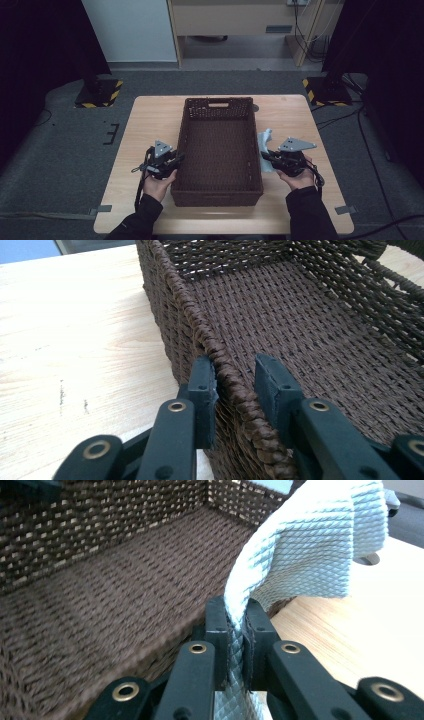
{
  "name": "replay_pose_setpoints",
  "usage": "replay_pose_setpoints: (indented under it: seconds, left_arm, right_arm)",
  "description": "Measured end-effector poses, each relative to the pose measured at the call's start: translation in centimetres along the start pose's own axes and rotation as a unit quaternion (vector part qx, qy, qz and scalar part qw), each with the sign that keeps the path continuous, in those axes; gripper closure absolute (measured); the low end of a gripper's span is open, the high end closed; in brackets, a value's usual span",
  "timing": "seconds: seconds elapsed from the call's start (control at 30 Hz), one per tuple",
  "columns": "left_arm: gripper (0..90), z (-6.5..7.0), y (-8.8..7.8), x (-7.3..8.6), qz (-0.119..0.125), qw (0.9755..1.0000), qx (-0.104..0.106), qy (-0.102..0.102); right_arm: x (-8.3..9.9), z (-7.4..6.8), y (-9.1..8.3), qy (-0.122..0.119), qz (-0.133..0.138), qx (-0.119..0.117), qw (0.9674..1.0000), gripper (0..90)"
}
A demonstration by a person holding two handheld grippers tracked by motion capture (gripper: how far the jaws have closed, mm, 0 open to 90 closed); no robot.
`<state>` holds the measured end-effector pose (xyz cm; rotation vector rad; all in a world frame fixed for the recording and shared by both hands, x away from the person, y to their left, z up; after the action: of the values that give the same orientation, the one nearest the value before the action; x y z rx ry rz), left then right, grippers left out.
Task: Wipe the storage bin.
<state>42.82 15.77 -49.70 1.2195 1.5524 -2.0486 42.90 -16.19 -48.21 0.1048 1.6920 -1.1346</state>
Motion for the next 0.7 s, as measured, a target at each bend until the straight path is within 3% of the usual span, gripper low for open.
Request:
replay_pose_setpoints:
  seconds: [0.17, 0.37, 0.43, 0.57, 0.6, 0.7]
  left_arm:
    - [60.6, -0.3, 0.0, 0.0, 0.003, 1.0, -0.003, 0.005]
    - [48.8, -0.2, -0.7, 0.0, 0.008, 0.9998, 0.013, 0.014]
    - [48.6, -0.1, -0.9, 0.2, 0.003, 0.9997, 0.013, 0.019]
    - [48.6, 0.2, -1.1, 0.8, -0.006, 0.9995, 0.02, 0.025]
    - [49.1, 0.3, -1.4, 1.2, -0.008, 0.9993, 0.023, 0.027]
    - [50.0, 0.5, -1.6, 1.4, -0.009, 0.9993, 0.026, 0.027]
  right_arm:
    - [2.1, 0.3, 2.1, 0.003, -0.052, -0.003, 0.9987, 84.6]
    - [4.6, -0.1, 4.9, 0.005, -0.103, -0.01, 0.9946, 84.5]
    - [5.1, -0.3, 5.4, 0.002, -0.116, -0.009, 0.9932, 84.5]
    - [4.9, -0.3, 5.0, 0.007, -0.111, -0.007, 0.9937, 84.4]
    - [3.8, -0.2, 3.6, 0.002, -0.084, -0.005, 0.9965, 84.5]
    - [2.2, -0.1, 1.4, 0.007, -0.033, -0.004, 0.9994, 84.5]
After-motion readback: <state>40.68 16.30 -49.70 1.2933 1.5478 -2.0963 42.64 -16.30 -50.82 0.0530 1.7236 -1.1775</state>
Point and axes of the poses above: each handheld gripper's, and its own axes: y roughly forward along the jaws, x roughly out of its underside, z roughly to its right, the point moved 8 cm from there along y, roughly forward along the jaws, and after that the axes turned 6 degrees about -z, right-handed, at the moved point
